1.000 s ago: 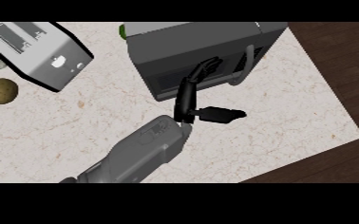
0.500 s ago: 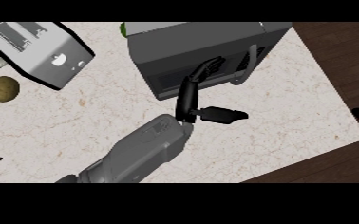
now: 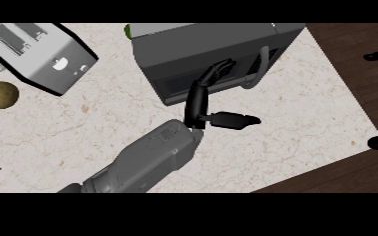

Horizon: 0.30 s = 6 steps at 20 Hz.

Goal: Pick up the milk, place it into the microwave and close the microwave

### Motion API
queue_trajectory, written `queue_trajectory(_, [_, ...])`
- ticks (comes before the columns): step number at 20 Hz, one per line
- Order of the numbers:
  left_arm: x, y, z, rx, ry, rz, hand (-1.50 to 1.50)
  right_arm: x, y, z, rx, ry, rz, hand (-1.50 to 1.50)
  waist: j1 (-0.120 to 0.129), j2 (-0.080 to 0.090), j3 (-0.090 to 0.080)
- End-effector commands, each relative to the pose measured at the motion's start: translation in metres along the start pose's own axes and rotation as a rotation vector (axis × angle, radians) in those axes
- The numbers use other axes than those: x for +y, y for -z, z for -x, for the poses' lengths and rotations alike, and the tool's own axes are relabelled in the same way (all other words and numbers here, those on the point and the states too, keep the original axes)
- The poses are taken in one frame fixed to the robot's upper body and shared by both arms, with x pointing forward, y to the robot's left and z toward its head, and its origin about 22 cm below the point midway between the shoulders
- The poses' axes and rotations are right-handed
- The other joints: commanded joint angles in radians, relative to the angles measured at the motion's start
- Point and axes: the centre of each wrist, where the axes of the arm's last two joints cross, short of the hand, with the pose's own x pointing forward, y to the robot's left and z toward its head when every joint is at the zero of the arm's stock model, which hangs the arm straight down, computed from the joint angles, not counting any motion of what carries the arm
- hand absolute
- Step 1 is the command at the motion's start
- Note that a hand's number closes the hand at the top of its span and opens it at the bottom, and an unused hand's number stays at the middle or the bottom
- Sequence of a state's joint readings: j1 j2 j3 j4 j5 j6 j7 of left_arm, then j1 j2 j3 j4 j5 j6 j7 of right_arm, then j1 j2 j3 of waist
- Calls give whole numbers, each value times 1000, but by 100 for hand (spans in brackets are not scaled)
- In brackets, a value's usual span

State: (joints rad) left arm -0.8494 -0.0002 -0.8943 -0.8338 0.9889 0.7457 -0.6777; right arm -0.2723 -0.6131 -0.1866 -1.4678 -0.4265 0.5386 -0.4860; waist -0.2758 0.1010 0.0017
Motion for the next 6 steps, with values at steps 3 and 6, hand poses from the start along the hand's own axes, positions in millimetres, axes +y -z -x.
queue_trajectory(3, [8,21,-3,9,10,-82,-150,-12,2,2,1,61,4,-150,-5,13,-2])
queue_trajectory(6, [8,23,-4,-7,11,-82,-150,-19,0,3,10,78,12,-150,-10,15,0])
